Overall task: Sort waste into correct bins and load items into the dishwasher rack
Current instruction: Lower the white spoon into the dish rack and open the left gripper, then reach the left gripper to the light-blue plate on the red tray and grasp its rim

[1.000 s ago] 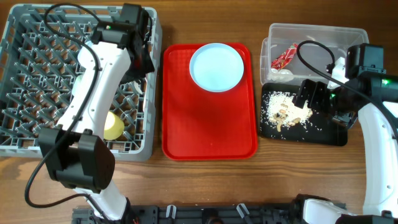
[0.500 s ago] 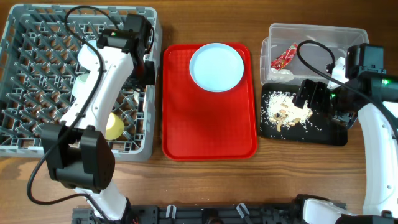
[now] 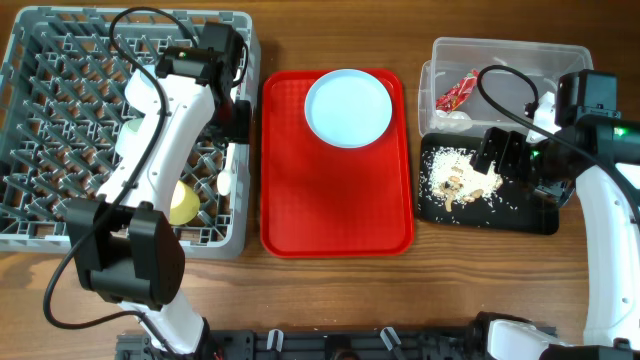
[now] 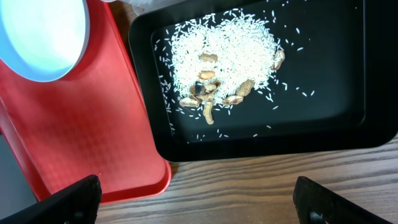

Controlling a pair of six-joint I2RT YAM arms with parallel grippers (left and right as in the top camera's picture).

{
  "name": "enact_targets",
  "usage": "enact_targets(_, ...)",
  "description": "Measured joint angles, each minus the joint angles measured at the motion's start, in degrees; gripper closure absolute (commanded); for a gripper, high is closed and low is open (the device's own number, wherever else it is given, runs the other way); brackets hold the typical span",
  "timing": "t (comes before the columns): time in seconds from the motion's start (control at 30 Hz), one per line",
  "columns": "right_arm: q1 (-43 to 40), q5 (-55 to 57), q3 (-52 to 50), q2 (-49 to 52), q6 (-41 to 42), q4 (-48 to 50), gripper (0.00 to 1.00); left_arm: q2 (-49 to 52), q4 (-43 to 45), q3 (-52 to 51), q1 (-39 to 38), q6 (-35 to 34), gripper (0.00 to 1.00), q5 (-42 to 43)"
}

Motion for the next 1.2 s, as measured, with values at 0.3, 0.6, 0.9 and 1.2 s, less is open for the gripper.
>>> enact_targets(0.3,0.0,0.0,0.0,0.0,0.0,0.0,0.0,-0.8,4.7,-0.2,-1.7,0.0,0.18,5.4)
enact_targets(0.6,0.0,2.1,0.0,0.0,0.5,0.1,0.0,-3.8,25.9,-0.1,-13.1,0.8,0.08,10.0)
enact_targets(0.9,0.0,5.8,0.0,0.0,2.0,0.0,0.0,6.3,40.6,-0.1,-22.3,1.1,0.03,10.5)
enact_targets(1.2,0.0,6.2,0.0,0.0,2.0,-0.4,0.0,18.0,48.8,-0.1,-25.9,1.3,0.14,10.8)
